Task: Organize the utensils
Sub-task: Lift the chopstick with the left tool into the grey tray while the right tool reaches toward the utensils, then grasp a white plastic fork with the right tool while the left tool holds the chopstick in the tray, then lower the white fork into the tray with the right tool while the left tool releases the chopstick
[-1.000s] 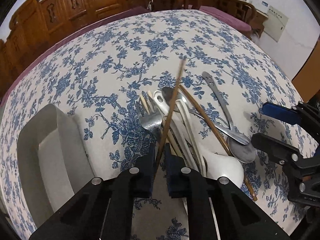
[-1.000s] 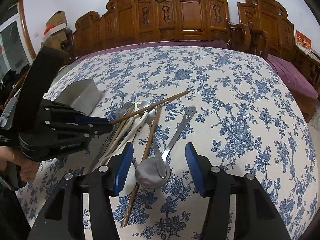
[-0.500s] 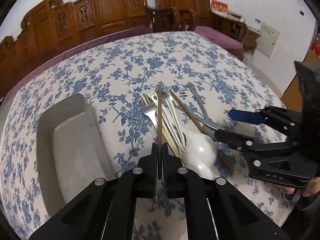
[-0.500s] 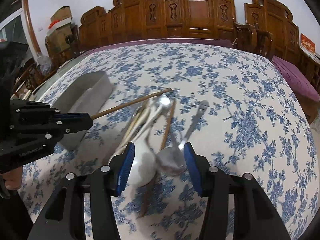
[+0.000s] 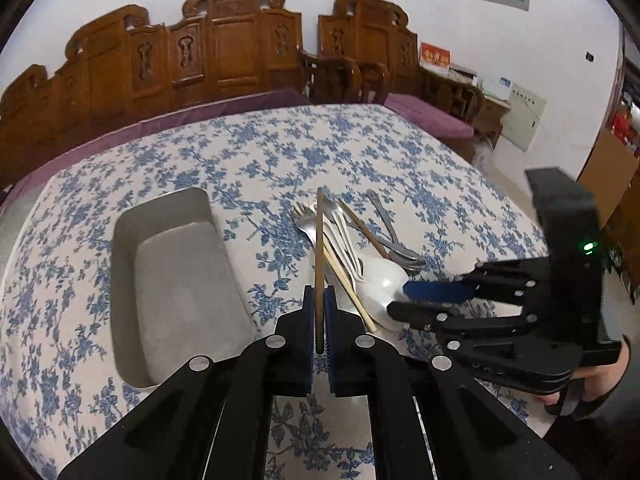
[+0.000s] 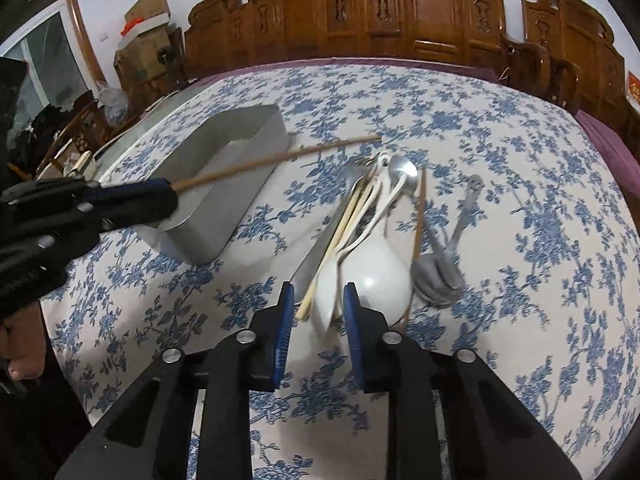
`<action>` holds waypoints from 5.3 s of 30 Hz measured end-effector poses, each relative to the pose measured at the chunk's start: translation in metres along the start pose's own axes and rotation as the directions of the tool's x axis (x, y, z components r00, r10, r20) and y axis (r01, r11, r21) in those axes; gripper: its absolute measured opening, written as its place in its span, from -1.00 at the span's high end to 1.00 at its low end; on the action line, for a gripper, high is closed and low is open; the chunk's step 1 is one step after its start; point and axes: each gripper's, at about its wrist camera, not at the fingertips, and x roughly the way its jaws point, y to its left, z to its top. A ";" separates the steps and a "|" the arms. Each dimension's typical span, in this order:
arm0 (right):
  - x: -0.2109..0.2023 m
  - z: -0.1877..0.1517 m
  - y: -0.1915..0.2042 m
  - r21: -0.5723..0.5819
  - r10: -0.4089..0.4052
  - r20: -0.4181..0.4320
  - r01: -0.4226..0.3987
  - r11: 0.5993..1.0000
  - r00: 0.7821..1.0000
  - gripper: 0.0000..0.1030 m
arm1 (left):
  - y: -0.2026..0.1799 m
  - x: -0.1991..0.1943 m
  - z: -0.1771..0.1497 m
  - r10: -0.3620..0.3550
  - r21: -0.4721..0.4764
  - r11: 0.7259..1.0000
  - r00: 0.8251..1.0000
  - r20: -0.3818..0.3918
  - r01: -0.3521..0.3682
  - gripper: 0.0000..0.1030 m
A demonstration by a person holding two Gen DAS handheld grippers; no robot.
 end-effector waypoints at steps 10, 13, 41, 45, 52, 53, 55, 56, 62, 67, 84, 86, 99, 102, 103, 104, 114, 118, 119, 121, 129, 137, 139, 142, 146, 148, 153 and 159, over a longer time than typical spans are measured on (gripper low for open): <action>0.007 0.000 0.013 -0.073 -0.020 -0.014 0.019 0.997 1.000 1.00 | 0.020 -0.031 -0.005 0.031 -0.040 0.999 0.996 0.081 -0.028 0.92; 0.000 0.005 0.017 -0.088 -0.026 -0.012 0.025 0.996 1.000 1.00 | 0.038 -0.035 -0.007 0.044 -0.084 0.996 0.996 0.083 -0.037 0.93; 0.030 0.007 0.018 -0.104 -0.124 -0.089 0.114 0.988 0.988 0.82 | 0.073 -0.044 -0.009 0.067 -0.141 0.989 0.990 0.121 -0.050 0.92; 0.018 0.012 0.025 -0.117 -0.102 -0.062 0.094 0.989 0.993 0.83 | 0.079 -0.043 -0.011 0.095 -0.152 0.985 0.989 0.116 -0.077 0.92; -0.009 0.026 0.042 -0.174 -0.095 0.011 0.095 0.980 0.995 0.85 | 0.085 -0.036 -0.014 0.138 -0.158 0.980 0.985 0.100 -0.121 0.92; -0.012 0.027 0.043 -0.180 -0.095 0.023 0.098 0.979 0.995 0.85 | 0.085 -0.035 -0.014 0.143 -0.157 0.979 0.985 0.097 -0.126 0.92; -0.018 0.030 0.045 -0.182 -0.083 0.045 0.090 0.979 0.996 0.85 | 0.086 -0.033 -0.016 0.154 -0.151 0.979 0.983 0.095 -0.139 0.92; -0.022 0.031 0.046 -0.184 -0.081 0.060 0.091 0.979 0.995 0.85 | 0.086 -0.032 -0.017 0.164 -0.148 0.978 0.982 0.093 -0.149 0.92; -0.034 0.043 0.057 -0.203 -0.057 0.112 0.079 0.976 0.992 0.85 | 0.092 -0.030 -0.018 0.196 -0.157 0.971 0.976 0.096 -0.180 0.92; -0.032 0.048 0.061 -0.221 -0.061 0.109 0.085 0.972 0.992 0.85 | 0.095 -0.021 -0.019 0.219 -0.150 0.967 0.972 0.078 -0.206 0.92; 0.005 0.006 0.022 -0.186 -0.141 -0.005 0.137 0.973 0.990 0.63 | 0.092 -0.015 -0.018 0.217 -0.129 0.969 0.974 0.060 -0.208 0.92; 0.002 0.003 0.023 -0.189 -0.138 -0.003 0.135 0.973 0.990 0.51 | 0.091 -0.015 -0.018 0.216 -0.130 0.970 0.974 0.061 -0.207 0.92; 0.006 0.006 0.020 -0.205 -0.182 -0.009 0.176 0.963 0.983 0.51 | 0.089 -0.016 -0.018 0.208 -0.124 0.972 0.976 0.065 -0.199 0.92; 0.015 0.006 0.017 -0.209 -0.183 -0.047 0.169 0.963 0.982 0.51 | 0.086 -0.017 -0.017 0.203 -0.118 0.974 0.977 0.070 -0.194 0.92; 0.017 0.006 0.017 -0.209 -0.179 -0.051 0.165 0.964 0.982 0.51 | 0.086 -0.018 -0.017 0.201 -0.117 0.974 0.977 0.072 -0.192 0.92; 0.017 0.007 0.018 -0.205 -0.162 -0.050 0.148 0.968 0.986 0.51 | 0.085 -0.020 -0.017 0.198 -0.116 0.975 0.977 0.078 -0.188 0.92; 0.052 0.018 0.017 -0.161 -0.152 -0.157 0.127 0.979 0.976 0.60 | 0.076 -0.037 -0.012 0.178 -0.104 0.981 0.975 0.131 -0.165 0.92; 0.051 0.016 0.004 -0.055 -0.083 -0.179 0.074 0.996 0.980 0.72 | 0.078 -0.039 -0.010 0.177 -0.114 0.980 0.975 0.134 -0.162 0.92; 0.050 0.015 0.004 -0.051 -0.080 -0.180 0.072 0.996 0.980 0.74 | 0.078 -0.039 -0.009 0.176 -0.114 0.980 0.975 0.133 -0.161 0.92; 0.045 0.015 0.003 -0.040 -0.083 -0.177 0.078 0.996 0.981 0.85 | 0.078 -0.039 -0.009 0.176 -0.111 0.981 0.975 0.136 -0.162 0.92; 0.022 0.013 0.005 -0.043 -0.082 -0.150 0.077 0.996 0.985 0.86 | 0.079 -0.040 -0.009 0.179 -0.113 0.980 0.974 0.139 -0.163 0.92; -0.008 0.041 0.032 -0.070 -0.036 -0.050 0.032 0.997 0.998 0.85 | 0.087 -0.041 -0.010 0.222 -0.134 0.970 0.964 0.148 -0.203 0.92; -0.007 0.053 0.042 -0.079 -0.019 -0.032 0.016 0.997 0.999 0.85 | 0.089 -0.040 -0.011 0.238 -0.131 0.967 0.960 0.146 -0.219 0.92; 0.001 0.073 0.059 -0.086 0.007 -0.012 -0.008 0.996 1.000 0.85 | 0.095 -0.035 -0.011 0.247 -0.144 0.963 0.959 0.137 -0.227 0.92; 0.019 0.100 0.077 -0.084 0.041 0.004 -0.040 0.996 0.999 0.85 | 0.102 -0.021 -0.011 0.247 -0.156 0.960 0.964 0.095 -0.231 0.92; 0.028 0.109 0.082 -0.076 0.052 0.002 -0.051 0.996 0.999 0.85 | 0.107 -0.015 -0.011 0.244 -0.164 0.959 0.967 0.074 -0.229 0.89; 0.053 0.126 0.087 -0.042 0.068 -0.009 -0.068 0.997 0.998 0.85 | 0.120 -0.010 -0.011 0.221 -0.207 0.957 0.974 0.059 -0.204 0.63; 0.075 0.134 0.094 -0.015 0.096 -0.026 -0.096 0.995 0.995 0.85 | 0.130 -0.015 -0.008 0.227 -0.225 0.952 0.972 0.067 -0.206 0.63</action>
